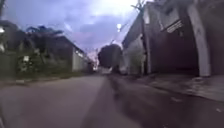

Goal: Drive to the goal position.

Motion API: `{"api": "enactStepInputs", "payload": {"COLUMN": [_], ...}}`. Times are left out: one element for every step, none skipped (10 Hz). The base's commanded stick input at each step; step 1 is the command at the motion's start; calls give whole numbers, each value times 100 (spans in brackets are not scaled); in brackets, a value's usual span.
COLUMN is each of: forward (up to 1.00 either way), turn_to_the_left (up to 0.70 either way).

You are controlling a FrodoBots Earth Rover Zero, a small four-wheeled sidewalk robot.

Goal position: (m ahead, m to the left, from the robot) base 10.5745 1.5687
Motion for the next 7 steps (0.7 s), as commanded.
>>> {"api": "enactStepInputs", "payload": {"forward": [70, 70, 70, 70, 70, 70, 70], "turn_to_the_left": [0, 0, 0, 0, 0, 0, 0]}}
